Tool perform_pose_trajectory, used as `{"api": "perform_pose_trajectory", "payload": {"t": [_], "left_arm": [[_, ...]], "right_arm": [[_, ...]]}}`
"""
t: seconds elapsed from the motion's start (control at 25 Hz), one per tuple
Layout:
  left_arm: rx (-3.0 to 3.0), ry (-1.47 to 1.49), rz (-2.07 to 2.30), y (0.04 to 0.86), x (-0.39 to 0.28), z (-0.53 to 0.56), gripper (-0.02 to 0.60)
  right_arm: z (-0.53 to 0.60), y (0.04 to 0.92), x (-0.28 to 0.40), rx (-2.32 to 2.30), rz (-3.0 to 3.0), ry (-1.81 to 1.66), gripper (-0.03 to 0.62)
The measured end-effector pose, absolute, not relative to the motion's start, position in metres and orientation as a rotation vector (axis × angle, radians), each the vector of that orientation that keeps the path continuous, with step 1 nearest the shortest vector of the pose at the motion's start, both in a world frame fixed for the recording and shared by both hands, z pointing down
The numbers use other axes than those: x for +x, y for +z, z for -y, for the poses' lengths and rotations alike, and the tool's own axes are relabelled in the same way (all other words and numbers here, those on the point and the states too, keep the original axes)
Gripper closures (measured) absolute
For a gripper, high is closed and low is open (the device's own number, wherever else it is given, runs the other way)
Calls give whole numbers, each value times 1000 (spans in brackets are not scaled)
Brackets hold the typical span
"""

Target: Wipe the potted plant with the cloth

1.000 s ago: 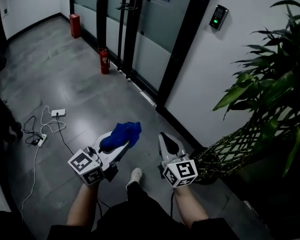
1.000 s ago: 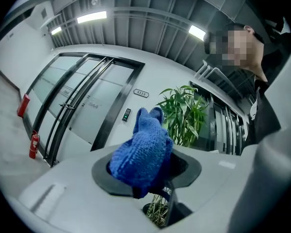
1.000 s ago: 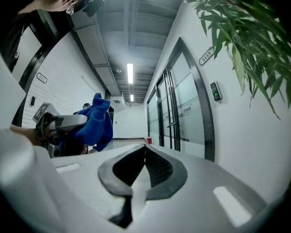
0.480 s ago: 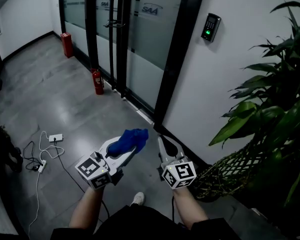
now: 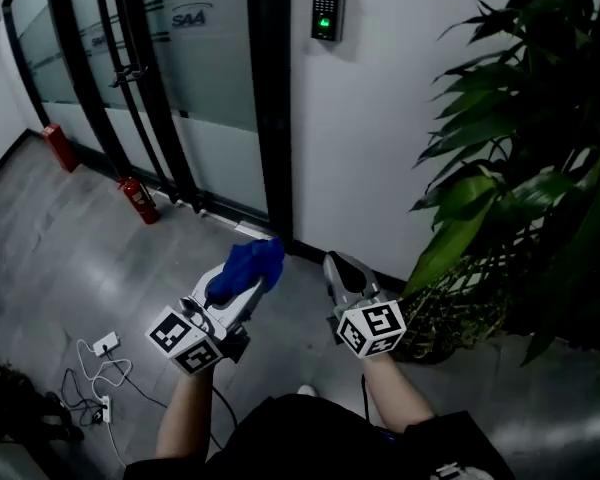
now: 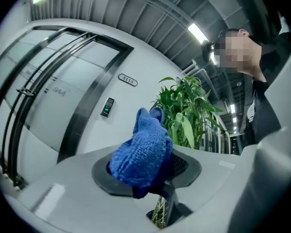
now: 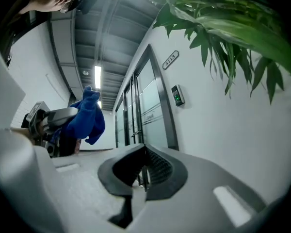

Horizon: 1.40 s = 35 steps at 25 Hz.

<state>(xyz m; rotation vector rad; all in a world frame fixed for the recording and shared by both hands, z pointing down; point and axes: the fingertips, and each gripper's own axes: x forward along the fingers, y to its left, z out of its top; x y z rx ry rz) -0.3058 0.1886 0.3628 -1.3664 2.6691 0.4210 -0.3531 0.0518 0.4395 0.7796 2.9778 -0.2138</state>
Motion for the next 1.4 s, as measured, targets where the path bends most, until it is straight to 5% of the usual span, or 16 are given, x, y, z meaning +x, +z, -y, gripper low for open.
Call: {"api": "perform_pose_trajectory", "payload": {"t": [0.88, 1.4], "left_arm": [[-2315, 369, -1816, 274, -324, -5, 428], [-2066, -66, -1729, 173, -284, 46, 426]], "right_arm": [[112, 419, -270, -510, -3056, 168, 591], [119, 324, -260, -430, -2897, 297, 591]]}}
